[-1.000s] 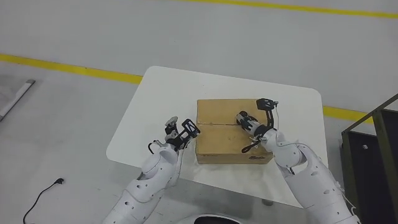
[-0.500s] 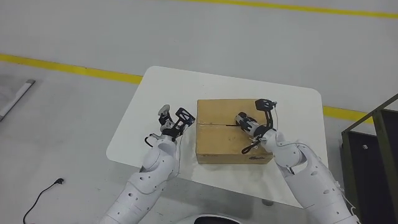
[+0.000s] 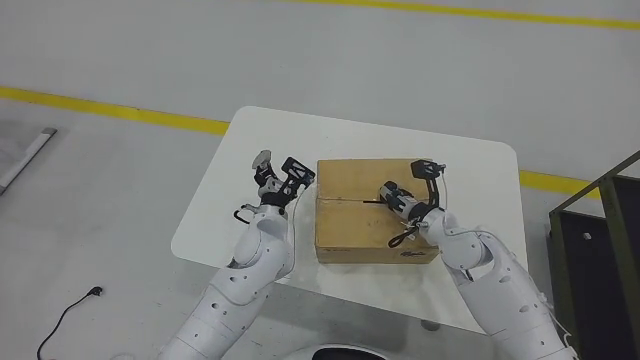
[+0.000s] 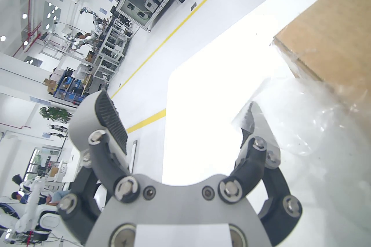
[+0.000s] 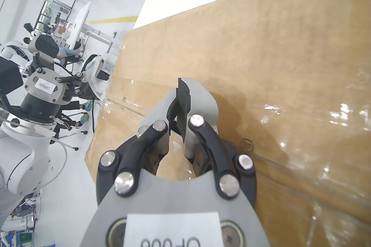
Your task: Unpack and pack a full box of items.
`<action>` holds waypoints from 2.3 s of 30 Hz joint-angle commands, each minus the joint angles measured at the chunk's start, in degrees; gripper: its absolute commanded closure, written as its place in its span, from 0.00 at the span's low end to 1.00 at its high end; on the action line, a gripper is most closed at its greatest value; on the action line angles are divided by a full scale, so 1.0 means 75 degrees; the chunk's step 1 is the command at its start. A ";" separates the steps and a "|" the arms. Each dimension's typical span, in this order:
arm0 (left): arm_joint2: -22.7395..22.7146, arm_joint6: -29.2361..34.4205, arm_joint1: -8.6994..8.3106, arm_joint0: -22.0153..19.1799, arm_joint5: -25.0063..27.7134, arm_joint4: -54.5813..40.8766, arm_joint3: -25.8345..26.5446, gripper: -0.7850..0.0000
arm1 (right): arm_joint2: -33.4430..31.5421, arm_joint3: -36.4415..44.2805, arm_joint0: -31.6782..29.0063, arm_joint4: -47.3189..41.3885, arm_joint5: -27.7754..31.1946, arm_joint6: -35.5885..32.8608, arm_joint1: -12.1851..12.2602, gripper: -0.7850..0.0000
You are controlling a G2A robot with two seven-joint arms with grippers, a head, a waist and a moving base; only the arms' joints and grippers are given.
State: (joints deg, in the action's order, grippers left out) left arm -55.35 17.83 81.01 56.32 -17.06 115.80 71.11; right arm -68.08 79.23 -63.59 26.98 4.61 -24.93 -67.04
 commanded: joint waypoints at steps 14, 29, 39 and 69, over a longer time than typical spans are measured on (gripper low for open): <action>-0.0075 -0.0642 0.0181 -0.0247 0.1046 -0.0861 0.0449 0.00 | -0.0328 0.0090 -0.0105 -0.0187 -0.0168 -0.0015 0.0006 1.00; 0.0043 -0.0891 0.0287 -0.0207 0.2281 -0.1435 0.1177 0.00 | -0.0624 0.0101 -0.0179 -0.0180 -0.0786 0.0038 0.0008 1.00; 0.0564 -0.1163 0.0489 -0.0478 0.2551 -0.1610 0.0848 0.00 | -0.1537 0.0514 -0.0573 -0.0121 -0.1034 0.0058 0.0155 1.00; 0.2047 -0.0938 0.1390 -0.1328 0.2406 -0.1733 -0.0169 0.00 | -0.3747 0.1252 -0.1843 -0.0440 -0.0778 -0.0450 0.0495 1.00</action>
State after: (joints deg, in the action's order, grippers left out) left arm -39.90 10.42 91.35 46.28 0.84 102.87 69.39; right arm -95.99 88.51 -77.39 23.76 -1.35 -28.02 -63.38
